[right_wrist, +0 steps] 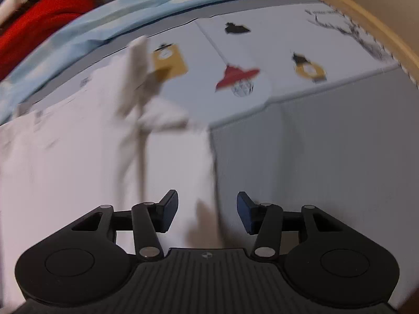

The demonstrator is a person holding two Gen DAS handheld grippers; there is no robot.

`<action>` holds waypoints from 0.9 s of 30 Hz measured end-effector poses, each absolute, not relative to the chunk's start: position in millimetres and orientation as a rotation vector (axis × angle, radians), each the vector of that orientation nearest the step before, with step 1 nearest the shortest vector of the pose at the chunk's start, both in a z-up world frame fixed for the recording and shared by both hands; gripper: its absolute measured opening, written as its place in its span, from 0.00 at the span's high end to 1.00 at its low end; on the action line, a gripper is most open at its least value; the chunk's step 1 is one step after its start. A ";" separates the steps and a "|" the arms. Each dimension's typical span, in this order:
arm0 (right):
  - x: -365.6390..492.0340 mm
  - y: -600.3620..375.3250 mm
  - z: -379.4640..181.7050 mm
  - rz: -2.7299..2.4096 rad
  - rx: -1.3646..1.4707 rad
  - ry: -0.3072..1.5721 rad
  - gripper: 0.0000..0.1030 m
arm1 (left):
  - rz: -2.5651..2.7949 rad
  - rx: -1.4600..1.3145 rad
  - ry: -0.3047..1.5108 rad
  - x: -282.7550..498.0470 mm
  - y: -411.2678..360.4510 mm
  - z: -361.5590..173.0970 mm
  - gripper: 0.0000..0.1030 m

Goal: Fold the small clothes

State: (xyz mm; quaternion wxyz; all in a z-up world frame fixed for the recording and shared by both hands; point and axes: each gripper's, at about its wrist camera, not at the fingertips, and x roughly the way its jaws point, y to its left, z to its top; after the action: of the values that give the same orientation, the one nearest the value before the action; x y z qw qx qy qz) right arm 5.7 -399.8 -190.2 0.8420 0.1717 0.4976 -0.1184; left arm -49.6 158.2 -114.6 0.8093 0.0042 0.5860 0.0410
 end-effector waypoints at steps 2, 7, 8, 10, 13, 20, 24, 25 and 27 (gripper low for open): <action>34.0 -403.4 -208.6 -0.276 0.336 1.073 0.49 | 0.103 -0.009 1.216 -41.6 154.4 -101.1 0.13; 66.6 -392.1 -235.2 -0.284 0.271 1.074 0.71 | 0.103 -0.065 1.212 -34.2 129.6 -94.8 0.12; 63.1 -387.5 -233.1 -0.230 0.245 1.064 0.95 | 0.096 -0.061 1.223 -34.1 124.8 -97.8 0.12; 59.9 -385.1 -226.6 -0.186 0.179 1.056 0.96 | 0.089 -0.022 1.247 -26.0 112.2 -115.1 0.12; 54.9 -405.9 -199.1 -0.228 0.024 0.966 0.96 | 0.098 0.009 1.267 -23.5 101.9 -126.5 0.12; 36.7 -507.8 -120.6 -0.568 -0.243 0.643 0.95 | 0.104 0.011 1.248 -12.9 94.5 -132.1 0.12; 13.1 -546.8 -142.4 -0.597 -0.052 0.768 0.34 | 0.101 0.008 1.258 -10.4 91.6 -133.5 0.12; 6.8 -552.0 -155.9 -0.604 -0.005 0.822 0.35 | 0.099 0.011 1.261 -11.0 91.2 -133.2 0.12; -11.2 -556.3 -182.0 -0.618 0.100 0.913 0.37 | 0.091 0.019 1.259 -12.8 91.9 -131.7 0.12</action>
State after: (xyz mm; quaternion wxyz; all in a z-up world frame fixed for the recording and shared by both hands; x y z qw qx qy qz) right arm -11.2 -556.3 -182.0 0.8507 0.0475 0.4335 -0.2936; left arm -12.8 91.9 -131.7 0.8073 0.0087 0.5885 0.0427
